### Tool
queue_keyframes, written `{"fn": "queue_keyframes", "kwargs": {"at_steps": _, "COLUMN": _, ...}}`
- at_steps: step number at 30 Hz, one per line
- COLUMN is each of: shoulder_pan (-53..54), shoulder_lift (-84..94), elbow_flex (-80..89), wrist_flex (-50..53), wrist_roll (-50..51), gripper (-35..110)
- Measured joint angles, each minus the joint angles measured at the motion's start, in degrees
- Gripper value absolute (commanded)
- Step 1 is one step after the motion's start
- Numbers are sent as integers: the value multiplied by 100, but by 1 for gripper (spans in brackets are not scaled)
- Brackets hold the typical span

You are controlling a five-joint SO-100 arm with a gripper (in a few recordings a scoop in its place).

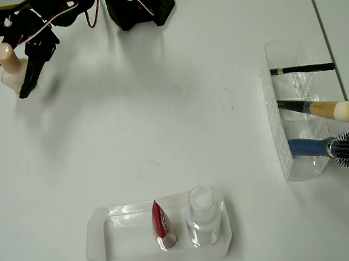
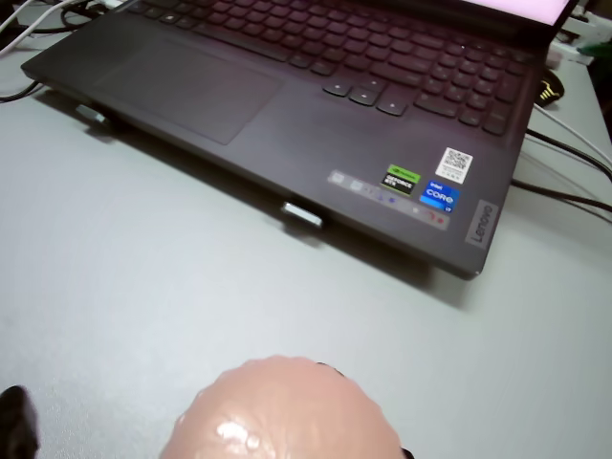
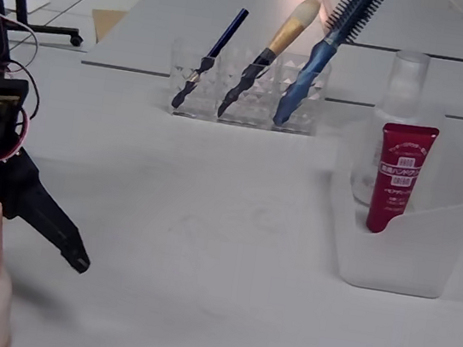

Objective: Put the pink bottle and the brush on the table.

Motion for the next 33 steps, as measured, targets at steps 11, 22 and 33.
{"fn": "queue_keyframes", "kwargs": {"at_steps": 11, "shoulder_pan": 0, "shoulder_lift": 431, "elbow_flex": 0, "wrist_flex": 536, "wrist_roll": -105, "gripper": 63}}
{"fn": "queue_keyframes", "kwargs": {"at_steps": 22, "shoulder_pan": 0, "shoulder_lift": 835, "elbow_flex": -598, "wrist_flex": 1512, "wrist_roll": -343, "gripper": 69}}
{"fn": "queue_keyframes", "kwargs": {"at_steps": 33, "shoulder_pan": 0, "shoulder_lift": 1239, "elbow_flex": -1292, "wrist_flex": 2663, "wrist_roll": -431, "gripper": 71}}
